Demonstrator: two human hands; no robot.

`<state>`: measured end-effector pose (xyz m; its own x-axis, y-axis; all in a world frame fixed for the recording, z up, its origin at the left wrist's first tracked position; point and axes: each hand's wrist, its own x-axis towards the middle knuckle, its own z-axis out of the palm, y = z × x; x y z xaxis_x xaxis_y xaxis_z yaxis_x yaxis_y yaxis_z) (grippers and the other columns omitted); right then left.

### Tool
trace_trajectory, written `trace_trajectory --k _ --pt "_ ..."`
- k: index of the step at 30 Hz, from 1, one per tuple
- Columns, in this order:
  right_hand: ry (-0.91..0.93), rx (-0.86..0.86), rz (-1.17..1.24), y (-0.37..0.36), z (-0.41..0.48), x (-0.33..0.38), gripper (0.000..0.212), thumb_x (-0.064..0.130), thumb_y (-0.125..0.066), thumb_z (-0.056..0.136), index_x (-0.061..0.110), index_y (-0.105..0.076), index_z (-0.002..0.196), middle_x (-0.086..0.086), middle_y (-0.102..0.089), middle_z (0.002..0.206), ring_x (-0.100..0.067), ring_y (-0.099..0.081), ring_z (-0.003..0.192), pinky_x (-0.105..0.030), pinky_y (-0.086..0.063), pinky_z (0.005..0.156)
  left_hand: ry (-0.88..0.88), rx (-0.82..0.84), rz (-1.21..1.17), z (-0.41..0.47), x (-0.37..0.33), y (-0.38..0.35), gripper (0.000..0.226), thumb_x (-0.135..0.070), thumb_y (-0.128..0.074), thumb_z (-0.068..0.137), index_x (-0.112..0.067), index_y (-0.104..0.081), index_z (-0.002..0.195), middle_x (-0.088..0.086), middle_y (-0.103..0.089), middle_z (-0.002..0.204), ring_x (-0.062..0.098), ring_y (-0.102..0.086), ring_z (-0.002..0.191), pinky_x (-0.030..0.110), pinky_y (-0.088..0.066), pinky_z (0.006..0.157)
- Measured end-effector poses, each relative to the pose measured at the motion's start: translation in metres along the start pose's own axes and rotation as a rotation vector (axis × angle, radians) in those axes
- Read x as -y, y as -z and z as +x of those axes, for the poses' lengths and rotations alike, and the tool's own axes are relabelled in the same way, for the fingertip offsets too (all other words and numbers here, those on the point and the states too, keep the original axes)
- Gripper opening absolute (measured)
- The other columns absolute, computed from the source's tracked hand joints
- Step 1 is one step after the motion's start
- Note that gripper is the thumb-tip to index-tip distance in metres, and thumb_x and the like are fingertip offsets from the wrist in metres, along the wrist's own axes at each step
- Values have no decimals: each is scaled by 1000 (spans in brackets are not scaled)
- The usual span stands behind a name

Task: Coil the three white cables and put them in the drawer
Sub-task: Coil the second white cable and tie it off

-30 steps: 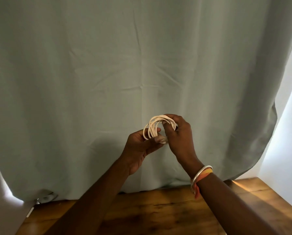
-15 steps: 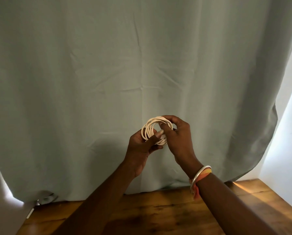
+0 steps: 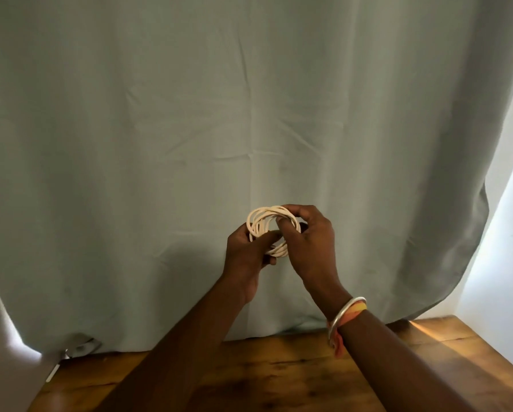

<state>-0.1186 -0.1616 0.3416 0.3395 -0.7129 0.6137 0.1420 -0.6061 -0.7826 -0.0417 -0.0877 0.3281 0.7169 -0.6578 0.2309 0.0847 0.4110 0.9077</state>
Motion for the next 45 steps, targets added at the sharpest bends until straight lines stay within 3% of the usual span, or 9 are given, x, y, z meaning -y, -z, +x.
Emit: trace_trajectory --k 7,11,14,19,22,27,33,39,45 --pt "6 34 -8 0 -3 -6 18 15 -69 89 13 -74 107 1 -72 104 -10 -67 94 -29 -58 85 -48 72 197 7 -2 6 13 -13 -68 88 -26 -71 90 0 -76 84 17 -73 80 31 -59 72" --pt "-1 10 17 -1 -4 -8 17 13 -68 90 13 -74 105 2 -72 102 -11 -67 95 -34 -58 86 -17 96 220 4 2 10 7 -17 -65 91 -18 -72 89 3 -74 79 21 -68 72 30 -54 63" --pt "-7 -5 62 2 0 -6 16 12 -69 89 14 -75 104 2 -73 100 -12 -68 93 -35 -59 83 63 244 -7 4 1 17 10 -15 -64 88 -8 -72 89 9 -68 78 19 -60 72 28 -47 61" --pt "-58 21 165 6 4 0 14 16 -71 89 15 -76 103 0 -75 94 -13 -70 75 -30 -56 68 164 493 -500 3 3 39 41 -31 -52 85 0 -67 108 15 -68 103 23 -65 92 30 -54 76" --pt "-57 54 228 5 1 8 14 12 -70 88 13 -76 101 -2 -75 89 -10 -66 66 -22 -51 60 162 511 -575 4 9 42 38 -25 -75 75 0 -72 104 15 -72 103 24 -69 94 30 -58 79" --pt "-108 93 314 7 1 19 12 12 -70 89 15 -77 98 0 -73 81 -6 -59 56 -21 -48 55 79 532 -444 7 19 47 42 -14 -86 68 -6 -74 107 11 -73 108 20 -70 99 24 -58 81" --pt "-113 88 293 13 2 20 12 16 -71 89 19 -77 99 0 -74 81 -6 -59 57 -19 -48 56 -76 347 -130 7 8 42 22 -21 -73 67 -15 -80 86 6 -75 82 15 -71 77 21 -57 70" --pt "-72 116 244 25 7 16 15 14 -73 87 17 -78 101 0 -76 86 -7 -63 66 -19 -48 59 -291 217 292 23 9 73 14 1 -67 82 -6 -74 92 11 -72 76 23 -67 70 29 -57 70" --pt "-62 134 235 26 6 11 15 15 -73 88 17 -78 102 1 -77 87 -7 -64 69 -17 -49 61 -389 150 417 31 10 87 16 7 -62 86 -4 -72 92 8 -71 72 21 -66 66 28 -56 65"
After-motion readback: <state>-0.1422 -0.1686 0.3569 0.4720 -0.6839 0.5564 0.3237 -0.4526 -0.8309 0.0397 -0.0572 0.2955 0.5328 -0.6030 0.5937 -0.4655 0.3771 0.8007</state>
